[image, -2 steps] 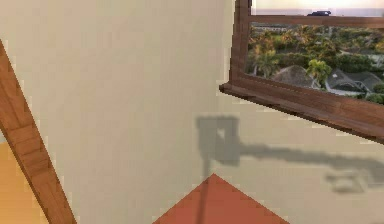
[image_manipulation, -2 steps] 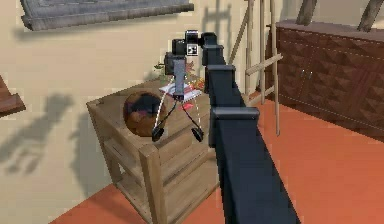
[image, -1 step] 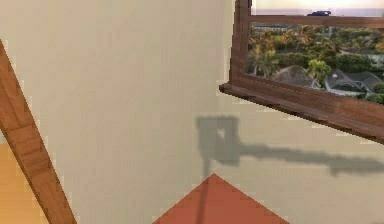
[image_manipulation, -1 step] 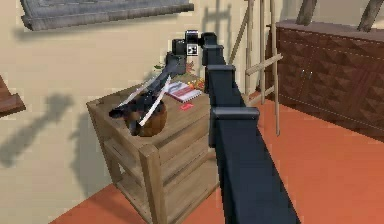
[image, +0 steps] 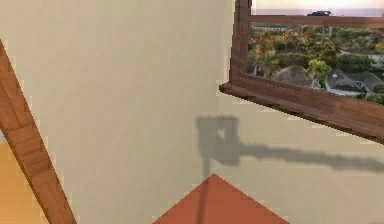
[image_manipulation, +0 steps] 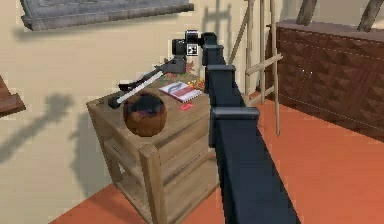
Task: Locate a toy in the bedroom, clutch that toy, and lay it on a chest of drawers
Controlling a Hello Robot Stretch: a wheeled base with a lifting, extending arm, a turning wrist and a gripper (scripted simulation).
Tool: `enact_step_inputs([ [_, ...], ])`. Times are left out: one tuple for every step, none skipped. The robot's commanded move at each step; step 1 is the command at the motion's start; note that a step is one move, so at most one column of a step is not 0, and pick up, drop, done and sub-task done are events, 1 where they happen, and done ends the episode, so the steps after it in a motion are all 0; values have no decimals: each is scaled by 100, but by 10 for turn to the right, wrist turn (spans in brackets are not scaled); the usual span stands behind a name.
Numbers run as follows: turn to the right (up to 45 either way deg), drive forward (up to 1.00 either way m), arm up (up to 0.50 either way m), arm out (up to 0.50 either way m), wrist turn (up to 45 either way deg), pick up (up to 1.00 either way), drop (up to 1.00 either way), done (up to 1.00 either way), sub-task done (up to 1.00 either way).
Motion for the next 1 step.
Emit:
enact_step_inputs([
  [0,0,0,0,300,0,0,0,0],
])
